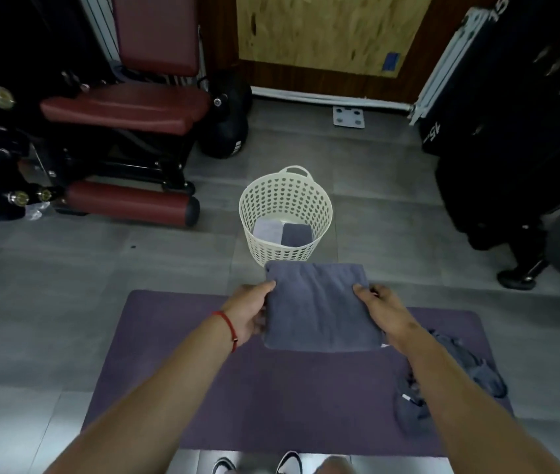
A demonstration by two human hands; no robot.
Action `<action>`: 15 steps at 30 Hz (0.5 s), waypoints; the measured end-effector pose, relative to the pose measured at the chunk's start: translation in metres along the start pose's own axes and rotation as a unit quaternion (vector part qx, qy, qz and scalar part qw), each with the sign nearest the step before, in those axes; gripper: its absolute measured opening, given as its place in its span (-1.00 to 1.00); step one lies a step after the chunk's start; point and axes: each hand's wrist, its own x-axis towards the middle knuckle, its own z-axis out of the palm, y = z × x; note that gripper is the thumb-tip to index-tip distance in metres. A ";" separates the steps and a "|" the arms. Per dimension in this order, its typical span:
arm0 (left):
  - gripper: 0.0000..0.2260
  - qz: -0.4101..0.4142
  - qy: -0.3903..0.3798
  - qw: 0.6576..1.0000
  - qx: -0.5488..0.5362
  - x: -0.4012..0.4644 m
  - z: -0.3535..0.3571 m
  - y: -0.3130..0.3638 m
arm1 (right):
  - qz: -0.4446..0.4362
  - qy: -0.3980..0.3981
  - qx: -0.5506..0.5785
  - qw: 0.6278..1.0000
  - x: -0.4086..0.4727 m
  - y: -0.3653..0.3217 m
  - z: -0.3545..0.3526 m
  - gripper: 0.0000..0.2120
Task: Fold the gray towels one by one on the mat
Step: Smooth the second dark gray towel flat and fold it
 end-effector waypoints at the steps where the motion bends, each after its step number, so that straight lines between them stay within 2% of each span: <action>1: -0.74 0.007 -0.001 1.000 0.007 0.005 -0.006 0.006 | -0.003 0.003 -0.003 1.000 0.006 -0.008 0.006 -0.69; 6: -0.66 0.015 -0.002 1.000 0.018 0.055 -0.031 0.036 | -0.004 0.019 -0.011 1.000 0.054 -0.038 0.034 -0.72; 9: -0.69 0.003 0.008 1.000 0.015 0.098 -0.035 0.056 | -0.002 0.008 -0.022 1.000 0.110 -0.053 0.044 -0.71; 13: -0.80 -0.045 0.040 0.998 -0.029 0.181 -0.021 0.086 | 0.004 -0.036 -0.067 0.997 0.224 -0.075 0.046 -0.73; 15: -0.79 -0.057 0.091 0.992 -0.065 0.243 -0.005 0.100 | -0.027 -0.066 -0.113 0.991 0.301 -0.084 0.047 -0.72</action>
